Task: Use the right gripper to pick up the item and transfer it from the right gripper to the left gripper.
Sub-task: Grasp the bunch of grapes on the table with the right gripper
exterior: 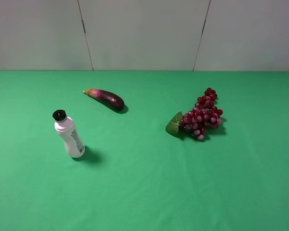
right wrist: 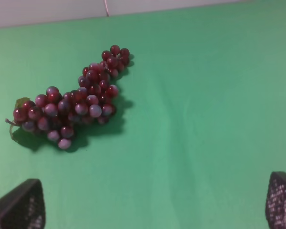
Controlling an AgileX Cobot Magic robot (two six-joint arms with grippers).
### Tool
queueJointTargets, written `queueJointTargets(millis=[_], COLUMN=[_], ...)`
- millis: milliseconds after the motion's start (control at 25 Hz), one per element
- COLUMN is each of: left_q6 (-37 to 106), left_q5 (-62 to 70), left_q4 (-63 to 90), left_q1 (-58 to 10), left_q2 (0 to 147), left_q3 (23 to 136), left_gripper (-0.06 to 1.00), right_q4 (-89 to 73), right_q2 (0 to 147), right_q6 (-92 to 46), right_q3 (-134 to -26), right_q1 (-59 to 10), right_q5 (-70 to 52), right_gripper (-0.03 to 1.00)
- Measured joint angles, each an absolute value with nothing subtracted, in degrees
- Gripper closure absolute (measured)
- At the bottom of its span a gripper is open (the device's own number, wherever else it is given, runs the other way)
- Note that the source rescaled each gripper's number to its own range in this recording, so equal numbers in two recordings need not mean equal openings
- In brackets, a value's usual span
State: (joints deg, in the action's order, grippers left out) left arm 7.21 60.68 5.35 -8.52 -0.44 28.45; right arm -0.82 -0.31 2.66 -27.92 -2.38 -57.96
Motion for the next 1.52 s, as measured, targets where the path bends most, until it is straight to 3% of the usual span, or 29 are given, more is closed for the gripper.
queueJointTargets(millis=[720, 1120, 1520], left_q6=[7.21, 7.21, 7.21], left_q5=[60.68, 60.68, 60.68], left_q4=[5.35, 5.35, 5.35], left_q1=[-8.52, -8.52, -8.52], left_q2=[-0.44, -0.44, -0.44], left_q3=[28.45, 28.45, 28.45], left_gripper=[-0.02, -0.02, -0.02], right_q4=[-1.28, -1.16, -1.11], right_q2=[4.05, 44.33, 74.59], right_q6=[3.37, 8.81, 12.72], right_q3=[-27.92, -36.25, -51.56], right_q1=[-2.38, -3.00, -16.56], right_q5=[-57.90, -53.25, -45.97], right_gripper=[-0.03, -0.03, -0.03])
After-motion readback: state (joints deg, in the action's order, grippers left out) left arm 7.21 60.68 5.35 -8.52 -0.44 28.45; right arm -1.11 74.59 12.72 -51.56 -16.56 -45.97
